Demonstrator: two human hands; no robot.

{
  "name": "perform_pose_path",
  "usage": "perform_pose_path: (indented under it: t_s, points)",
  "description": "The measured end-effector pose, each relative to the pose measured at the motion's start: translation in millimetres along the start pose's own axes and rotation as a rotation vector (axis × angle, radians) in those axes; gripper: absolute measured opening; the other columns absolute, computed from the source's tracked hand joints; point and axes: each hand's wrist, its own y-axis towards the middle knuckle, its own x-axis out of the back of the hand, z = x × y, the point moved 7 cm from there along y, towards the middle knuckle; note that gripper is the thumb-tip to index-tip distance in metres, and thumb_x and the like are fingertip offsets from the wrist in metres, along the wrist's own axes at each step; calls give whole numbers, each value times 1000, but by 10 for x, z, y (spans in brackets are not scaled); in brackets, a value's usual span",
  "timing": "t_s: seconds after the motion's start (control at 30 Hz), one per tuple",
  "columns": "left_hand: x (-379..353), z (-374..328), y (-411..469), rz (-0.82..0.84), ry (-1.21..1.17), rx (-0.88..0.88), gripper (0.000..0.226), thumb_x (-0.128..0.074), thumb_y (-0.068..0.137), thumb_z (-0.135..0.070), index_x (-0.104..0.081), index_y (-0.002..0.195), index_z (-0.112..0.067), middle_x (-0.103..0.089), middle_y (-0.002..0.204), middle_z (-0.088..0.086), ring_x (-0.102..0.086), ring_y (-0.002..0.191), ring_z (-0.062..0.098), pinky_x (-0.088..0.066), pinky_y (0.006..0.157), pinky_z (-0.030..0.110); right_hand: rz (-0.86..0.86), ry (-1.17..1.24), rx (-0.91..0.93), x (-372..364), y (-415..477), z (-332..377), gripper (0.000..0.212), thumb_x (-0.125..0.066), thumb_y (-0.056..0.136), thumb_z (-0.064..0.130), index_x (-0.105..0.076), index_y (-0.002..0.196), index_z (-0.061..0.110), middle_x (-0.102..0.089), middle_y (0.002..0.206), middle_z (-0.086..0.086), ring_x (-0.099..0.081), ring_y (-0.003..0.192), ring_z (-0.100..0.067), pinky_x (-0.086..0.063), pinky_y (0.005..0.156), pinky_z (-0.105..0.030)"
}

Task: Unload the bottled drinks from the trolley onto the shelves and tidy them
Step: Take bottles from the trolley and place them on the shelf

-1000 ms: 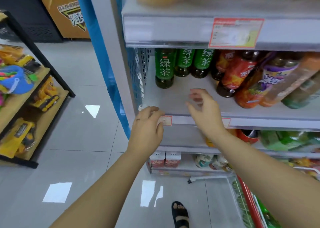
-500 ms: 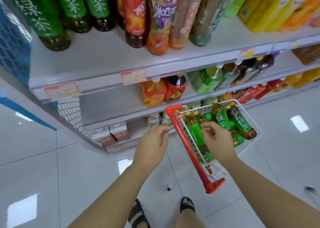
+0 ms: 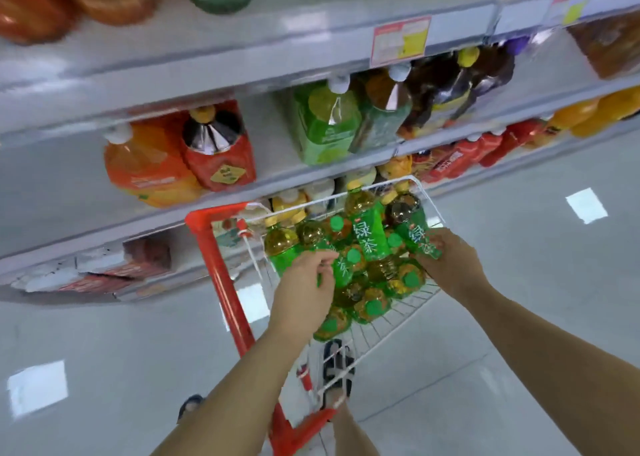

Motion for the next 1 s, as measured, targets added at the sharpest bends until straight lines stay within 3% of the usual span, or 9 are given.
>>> perform_pose_path:
  t_s: [0.13,0.2,0.33,0.47,0.57,0.63,0.8,0.93,1.0]
  points:
    - [-558,119,454,25,-182,233,41,-51,94,-12,-46,134,-18,-52,132,1,-54,110,13,-44,99,30,57,-52,34,-67,545,-229,55,-65,81,12,-46,132,15,-52,127,-12,-50,113,-30,-40,89,-33]
    - [-787,212,645,47,-238,341,50,-52,94,-17,-36,141,-18,-45,138,3,-51,118,19,-43,101,38,107,-68,28,-202,751,-362,63,-66,79,15,-40,137,19,-50,127,-11,-49,115,-31,-43,92,-38]
    - [-1192,359,988,81,-253,434,65,-56,92,-27,-24,146,-12,-43,142,6,-52,117,18,-42,102,35,133,-59,98,-450,1025,-532,71,-69,71,25,-39,135,24,-56,121,-8,-54,111,-32,-48,92,-47]
    - [-1419,375,1185,6,-215,476,59,-63,88,-34,-35,133,-8,-52,110,-5,-55,105,18,-39,83,23,90,-100,145,-523,1161,-669,69,-68,75,29,-37,136,25,-59,122,-7,-51,114,-33,-46,94,-50]
    - [-1484,315,1221,-41,-160,539,78,-64,85,-41,-23,138,-2,-50,129,11,-50,119,28,-41,91,34,118,-115,165,-544,1228,-733,70,-69,76,28,-34,136,26,-59,124,-6,-51,115,-32,-46,94,-49]
    - [-1468,275,1189,-80,-165,550,83,-67,83,-41,-20,141,-4,-48,134,12,-49,120,29,-41,92,34,168,-106,175,-530,1250,-728,69,-70,77,28,-33,135,24,-58,124,-6,-52,114,-31,-46,95,-49]
    - [-1257,3,876,-167,-246,385,72,-78,74,-32,-37,133,-23,-60,114,-6,-58,100,14,-46,87,27,267,-72,127,-305,1121,-547,70,-72,79,25,-33,137,17,-57,125,-11,-55,111,-31,-46,92,-37]
    - [-826,-397,471,-195,-349,308,74,-77,75,-31,-35,135,-25,-48,116,-19,-49,106,3,-39,92,20,234,156,185,18,565,-213,67,-75,76,20,-37,131,19,-59,114,-3,-58,105,-24,-50,90,-46]
    - [-516,-582,225,-243,-410,279,74,-77,75,-31,-36,136,-26,-47,119,-22,-48,109,0,-39,97,21,228,304,231,203,224,26,62,-75,76,15,-40,127,19,-59,100,9,-62,94,-11,-54,83,-37]
